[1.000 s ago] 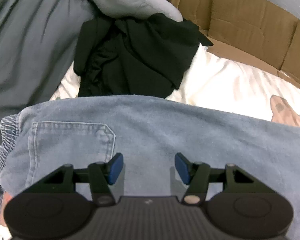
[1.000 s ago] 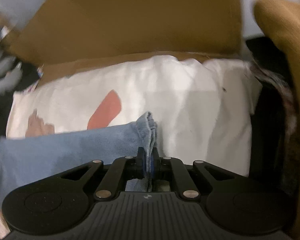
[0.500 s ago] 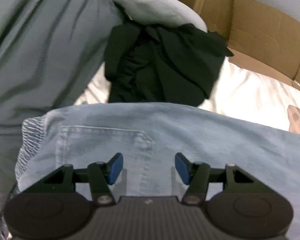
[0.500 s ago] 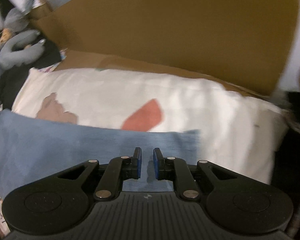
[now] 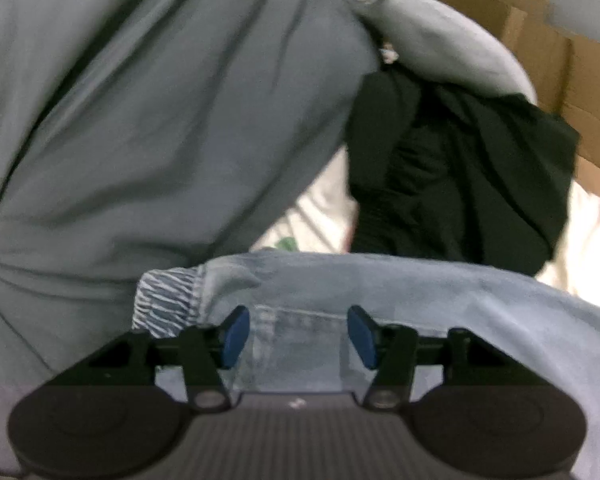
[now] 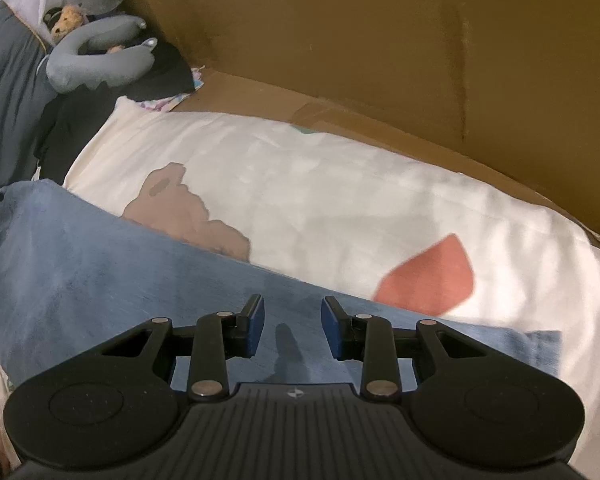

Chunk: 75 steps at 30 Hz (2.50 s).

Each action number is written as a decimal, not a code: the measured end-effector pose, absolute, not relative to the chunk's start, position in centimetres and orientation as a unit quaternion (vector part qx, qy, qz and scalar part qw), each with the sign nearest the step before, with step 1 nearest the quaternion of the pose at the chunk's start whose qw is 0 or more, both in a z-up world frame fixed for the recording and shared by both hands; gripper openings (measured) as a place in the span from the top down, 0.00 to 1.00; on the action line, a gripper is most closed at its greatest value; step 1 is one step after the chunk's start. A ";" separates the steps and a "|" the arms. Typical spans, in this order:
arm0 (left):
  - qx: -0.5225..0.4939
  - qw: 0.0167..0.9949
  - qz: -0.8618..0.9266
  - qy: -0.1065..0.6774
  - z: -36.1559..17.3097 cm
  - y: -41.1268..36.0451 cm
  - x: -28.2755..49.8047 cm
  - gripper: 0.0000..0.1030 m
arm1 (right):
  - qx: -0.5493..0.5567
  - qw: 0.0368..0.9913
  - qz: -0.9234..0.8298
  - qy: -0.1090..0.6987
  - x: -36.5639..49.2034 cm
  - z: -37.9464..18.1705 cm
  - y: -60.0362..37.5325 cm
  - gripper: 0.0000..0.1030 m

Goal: Fold clothes

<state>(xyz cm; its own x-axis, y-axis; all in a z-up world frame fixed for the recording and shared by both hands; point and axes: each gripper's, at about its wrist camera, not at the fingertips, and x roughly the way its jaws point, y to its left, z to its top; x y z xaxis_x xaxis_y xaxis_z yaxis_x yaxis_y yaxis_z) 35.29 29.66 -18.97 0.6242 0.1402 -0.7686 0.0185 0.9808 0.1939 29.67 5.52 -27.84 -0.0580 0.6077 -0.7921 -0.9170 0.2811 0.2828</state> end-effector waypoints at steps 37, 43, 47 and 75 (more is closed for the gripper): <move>0.062 0.881 -0.081 0.462 -22.7 27.2 35.9 0.58 | -0.245 0.613 0.637 0.399 20.3 -25.0 15.1 0.64; 0.084 0.871 -0.122 0.469 -25.1 24.9 36.1 0.60 | -0.246 0.609 0.645 0.390 13.0 -25.9 18.4 0.64; 0.093 0.874 -0.131 0.458 -26.2 23.6 36.7 0.61 | -0.226 0.626 0.631 0.399 7.7 -27.3 20.5 0.64; 0.067 0.906 -0.094 0.406 -22.6 27.7 36.2 0.68 | -0.105 0.680 0.536 0.489 3.5 -29.0 29.1 0.72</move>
<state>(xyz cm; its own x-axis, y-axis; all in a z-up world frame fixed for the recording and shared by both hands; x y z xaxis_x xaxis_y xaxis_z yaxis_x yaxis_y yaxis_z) 36.25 27.73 -22.58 0.6522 -0.1160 -0.7491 0.2256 0.9732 0.0456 3.46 29.07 -29.04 -0.0533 0.6269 -0.7773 -0.8322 0.4024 0.3815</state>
